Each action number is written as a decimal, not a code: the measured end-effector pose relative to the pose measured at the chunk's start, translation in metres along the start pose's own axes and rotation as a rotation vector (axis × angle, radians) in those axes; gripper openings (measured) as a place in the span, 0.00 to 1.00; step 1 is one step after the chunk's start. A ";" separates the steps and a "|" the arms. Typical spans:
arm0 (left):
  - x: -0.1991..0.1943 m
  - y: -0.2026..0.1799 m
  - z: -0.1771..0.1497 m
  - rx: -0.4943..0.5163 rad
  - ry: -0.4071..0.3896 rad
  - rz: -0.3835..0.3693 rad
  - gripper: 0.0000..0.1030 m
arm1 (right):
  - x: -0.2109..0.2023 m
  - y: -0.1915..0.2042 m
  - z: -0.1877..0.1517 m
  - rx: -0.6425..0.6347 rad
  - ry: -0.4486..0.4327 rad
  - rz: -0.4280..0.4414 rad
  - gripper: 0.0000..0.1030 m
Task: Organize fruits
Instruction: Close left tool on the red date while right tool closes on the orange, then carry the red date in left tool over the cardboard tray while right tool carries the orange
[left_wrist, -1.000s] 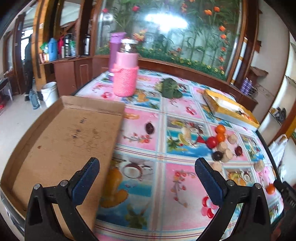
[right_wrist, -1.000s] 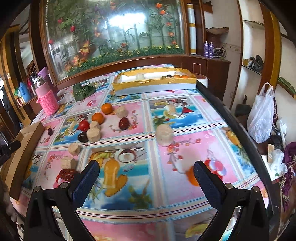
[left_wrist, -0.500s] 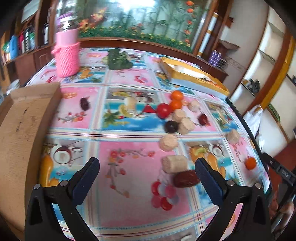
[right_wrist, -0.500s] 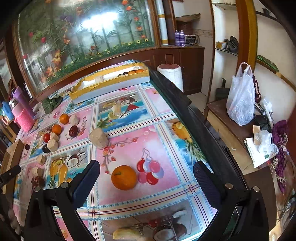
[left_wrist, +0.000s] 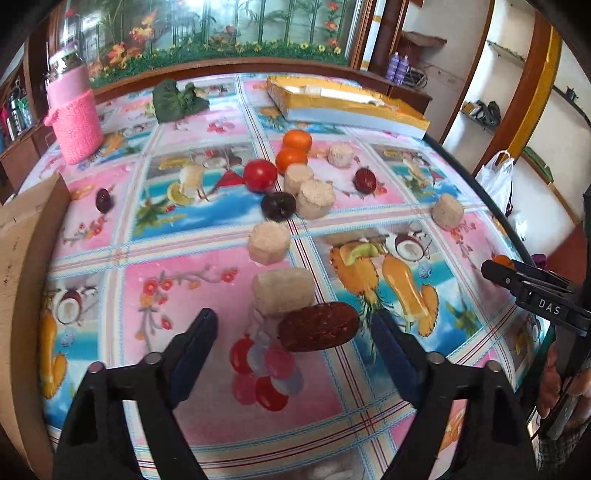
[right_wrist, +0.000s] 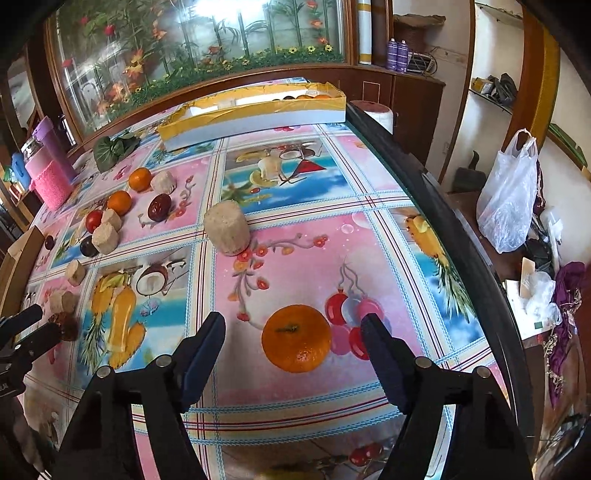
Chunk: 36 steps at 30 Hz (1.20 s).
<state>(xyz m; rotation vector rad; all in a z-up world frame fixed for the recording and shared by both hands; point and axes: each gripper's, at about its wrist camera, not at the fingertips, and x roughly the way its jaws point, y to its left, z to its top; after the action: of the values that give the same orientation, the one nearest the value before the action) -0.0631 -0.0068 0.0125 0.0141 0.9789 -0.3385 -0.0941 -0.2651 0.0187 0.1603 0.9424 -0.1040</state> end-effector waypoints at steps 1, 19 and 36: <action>0.002 -0.002 -0.001 0.004 0.007 0.011 0.70 | 0.001 0.000 0.000 0.001 0.005 0.002 0.67; -0.057 0.033 -0.004 -0.076 -0.106 -0.020 0.42 | -0.035 0.021 -0.007 -0.032 -0.044 0.064 0.36; -0.136 0.260 0.042 -0.241 -0.171 0.324 0.42 | -0.091 0.300 0.052 -0.448 -0.177 0.511 0.37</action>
<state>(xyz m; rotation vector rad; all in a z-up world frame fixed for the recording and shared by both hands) -0.0233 0.2703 0.1106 -0.0737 0.8264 0.0767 -0.0578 0.0220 0.1500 -0.0272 0.7039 0.5538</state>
